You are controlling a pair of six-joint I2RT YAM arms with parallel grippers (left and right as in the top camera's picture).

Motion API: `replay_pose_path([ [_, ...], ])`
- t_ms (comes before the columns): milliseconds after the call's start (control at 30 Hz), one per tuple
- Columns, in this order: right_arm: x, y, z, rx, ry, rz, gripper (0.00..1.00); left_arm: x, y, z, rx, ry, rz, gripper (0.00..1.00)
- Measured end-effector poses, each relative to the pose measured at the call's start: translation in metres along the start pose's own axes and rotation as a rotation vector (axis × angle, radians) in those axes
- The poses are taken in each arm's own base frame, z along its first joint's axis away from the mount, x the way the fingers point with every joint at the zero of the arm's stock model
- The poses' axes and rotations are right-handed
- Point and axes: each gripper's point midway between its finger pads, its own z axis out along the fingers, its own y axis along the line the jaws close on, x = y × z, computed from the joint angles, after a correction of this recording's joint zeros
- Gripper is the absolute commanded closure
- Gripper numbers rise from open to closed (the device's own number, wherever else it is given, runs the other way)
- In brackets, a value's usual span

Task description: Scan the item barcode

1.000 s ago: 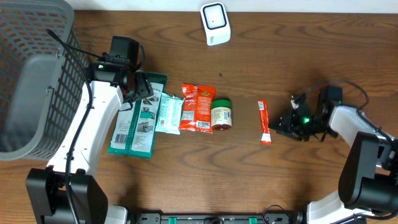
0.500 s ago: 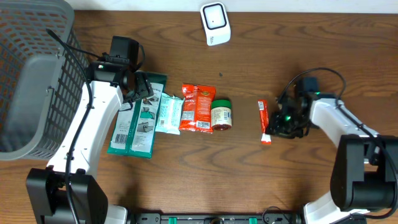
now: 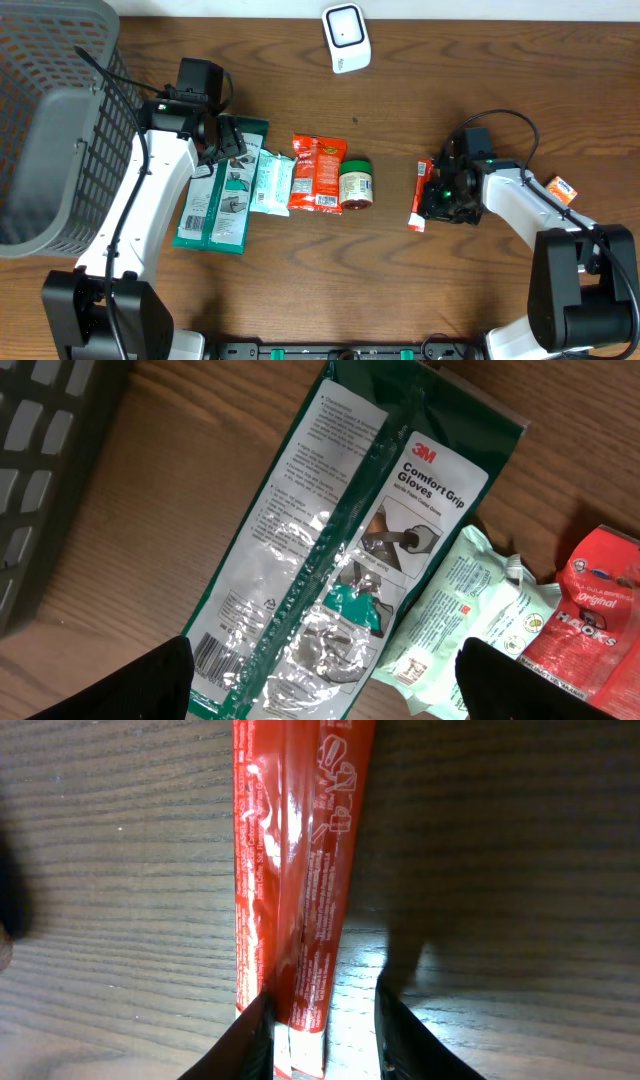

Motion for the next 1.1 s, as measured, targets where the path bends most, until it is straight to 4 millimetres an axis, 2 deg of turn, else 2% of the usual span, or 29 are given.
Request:
replay_pose_path([
  [367,-0.003,0.001,0.0,0.005,-0.013,0.132,0.73,0.0,0.0,0.0,0.0,0.0,0.0,0.16],
  [500,0.005,0.001,-0.001,0.007,0.022,0.164,0.74,0.0,0.0,0.0,0.0,0.0,0.0,0.16],
  [600,0.013,0.001,-0.002,0.017,0.056,0.182,0.74,0.0,0.0,0.0,0.0,0.0,0.0,0.16],
  [1100,0.014,0.003,-0.001,0.027,0.056,0.207,0.76,0.0,0.0,0.0,0.0,0.0,0.0,0.16],
])
